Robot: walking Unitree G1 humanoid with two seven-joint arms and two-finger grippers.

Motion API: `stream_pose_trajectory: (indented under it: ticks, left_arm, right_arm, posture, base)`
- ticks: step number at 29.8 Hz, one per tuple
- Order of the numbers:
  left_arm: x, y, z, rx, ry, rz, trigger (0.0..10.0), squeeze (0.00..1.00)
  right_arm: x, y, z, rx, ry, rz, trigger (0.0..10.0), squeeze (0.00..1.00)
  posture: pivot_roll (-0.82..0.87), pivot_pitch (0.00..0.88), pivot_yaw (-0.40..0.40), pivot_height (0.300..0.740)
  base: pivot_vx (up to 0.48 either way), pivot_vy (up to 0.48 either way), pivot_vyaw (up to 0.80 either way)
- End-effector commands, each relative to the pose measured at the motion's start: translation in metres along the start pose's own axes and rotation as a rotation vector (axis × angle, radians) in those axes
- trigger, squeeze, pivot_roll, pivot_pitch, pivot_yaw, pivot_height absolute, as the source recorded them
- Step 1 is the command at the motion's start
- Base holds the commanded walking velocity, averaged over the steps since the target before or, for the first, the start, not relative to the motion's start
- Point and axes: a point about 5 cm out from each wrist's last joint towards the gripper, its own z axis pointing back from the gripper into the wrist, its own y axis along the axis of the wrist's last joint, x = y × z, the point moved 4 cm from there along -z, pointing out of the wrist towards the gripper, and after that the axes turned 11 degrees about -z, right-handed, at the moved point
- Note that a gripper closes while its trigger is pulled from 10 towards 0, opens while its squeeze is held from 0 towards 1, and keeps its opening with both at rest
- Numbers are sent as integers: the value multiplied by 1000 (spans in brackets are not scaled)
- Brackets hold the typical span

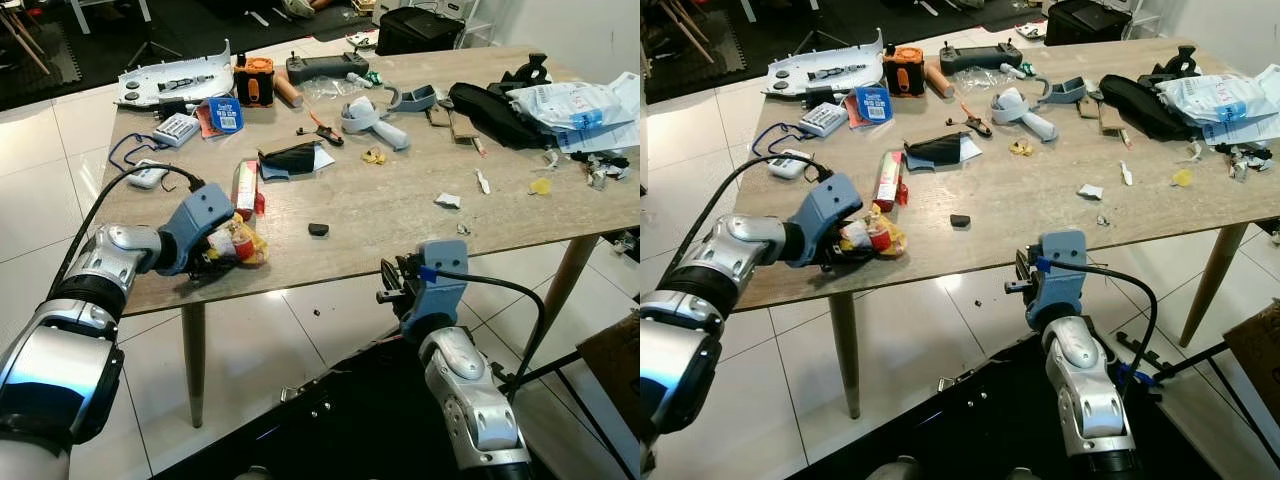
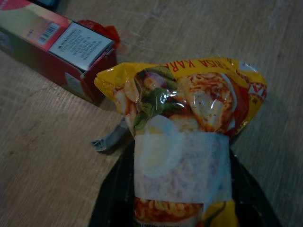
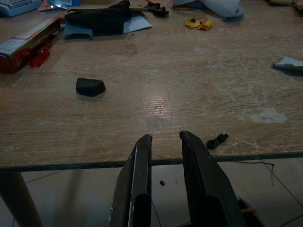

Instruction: Picking trash to rubbish bin

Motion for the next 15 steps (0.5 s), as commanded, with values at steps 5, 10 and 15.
stream_pose_trajectory:
  ticks: [5, 10, 15]
  left_arm:
    - [0, 7, -2, 96, 13, 124, 0, 0]
    - [-17, 36, 3, 355, 98, 345, 0, 0]
    - [-62, 24, 17, 259, 724, 480, 10000, 0]
  right_arm:
    - [4, -3, 3, -13, -15, -3, 10000, 0]
    - [3, -2, 2, -10, -14, -6, 10000, 0]
    - [5, 9, -1, 31, -54, 58, 10000, 0]
  posture:
    - [84, 198, 39, 740]
    - [79, 191, 44, 740]
    - [57, 181, 15, 740]
  base:
    - [0, 0, 0]
    - [0, 0, 0]
    - [0, 0, 0]
